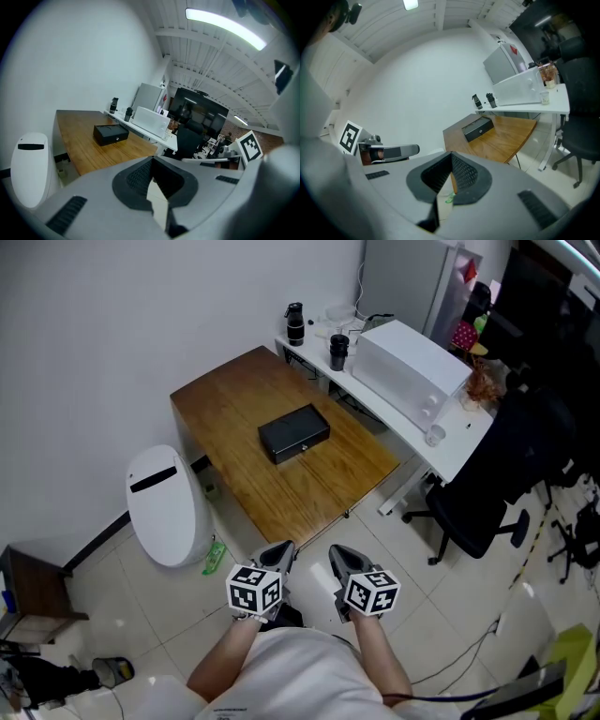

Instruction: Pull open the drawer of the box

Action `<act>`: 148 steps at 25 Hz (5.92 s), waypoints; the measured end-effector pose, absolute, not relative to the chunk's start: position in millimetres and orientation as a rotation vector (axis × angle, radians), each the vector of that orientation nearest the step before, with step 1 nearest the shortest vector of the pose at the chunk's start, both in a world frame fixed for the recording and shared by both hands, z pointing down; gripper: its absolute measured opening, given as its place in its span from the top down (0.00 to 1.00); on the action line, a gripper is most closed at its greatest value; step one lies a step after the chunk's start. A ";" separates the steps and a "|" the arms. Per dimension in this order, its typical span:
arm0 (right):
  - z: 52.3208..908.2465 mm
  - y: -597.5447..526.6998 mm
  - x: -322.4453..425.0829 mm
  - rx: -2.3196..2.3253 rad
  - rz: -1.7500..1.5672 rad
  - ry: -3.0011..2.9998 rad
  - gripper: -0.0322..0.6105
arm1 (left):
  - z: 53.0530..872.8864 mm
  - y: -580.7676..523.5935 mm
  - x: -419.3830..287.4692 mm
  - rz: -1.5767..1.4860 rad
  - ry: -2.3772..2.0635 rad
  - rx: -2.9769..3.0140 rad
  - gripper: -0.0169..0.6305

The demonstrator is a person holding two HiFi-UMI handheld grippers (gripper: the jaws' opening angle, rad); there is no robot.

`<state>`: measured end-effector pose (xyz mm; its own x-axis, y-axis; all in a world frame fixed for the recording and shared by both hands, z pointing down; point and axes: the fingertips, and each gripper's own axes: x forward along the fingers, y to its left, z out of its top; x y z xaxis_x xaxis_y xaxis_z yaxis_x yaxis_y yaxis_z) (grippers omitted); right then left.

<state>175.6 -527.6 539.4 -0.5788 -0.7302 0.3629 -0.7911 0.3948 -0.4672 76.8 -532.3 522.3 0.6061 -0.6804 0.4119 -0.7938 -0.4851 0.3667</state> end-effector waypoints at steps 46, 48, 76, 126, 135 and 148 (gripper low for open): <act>547.8 -705.4 107.0 1.273 0.853 -2.531 0.97 | 549.9 -693.8 29.5 0.296 -1.174 2.262 0.97; 547.9 -714.2 107.3 1.264 0.855 -2.533 0.97 | 549.8 -701.8 31.2 0.302 -1.177 2.259 0.97; 581.9 -788.6 116.5 1.214 0.832 -2.489 0.97 | 574.7 -756.2 44.7 0.346 -1.221 2.193 0.97; 742.8 -932.1 110.7 1.027 0.760 -2.204 0.82 | 663.7 -849.1 70.1 0.430 -1.267 1.899 0.97; 745.8 -941.3 111.4 1.046 0.741 -2.181 0.82 | 666.7 -848.2 66.8 0.426 -1.275 1.877 0.97; 741.4 -942.0 108.6 1.044 0.725 -2.184 0.82 | 666.2 -843.0 65.5 0.420 -1.280 1.862 0.97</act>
<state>108.6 -942.0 741.4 -0.5065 -0.4831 0.7141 -0.8143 0.5404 -0.2120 65.5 -843.0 666.2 0.4280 -0.6147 0.6625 -0.8878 -0.1488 0.4355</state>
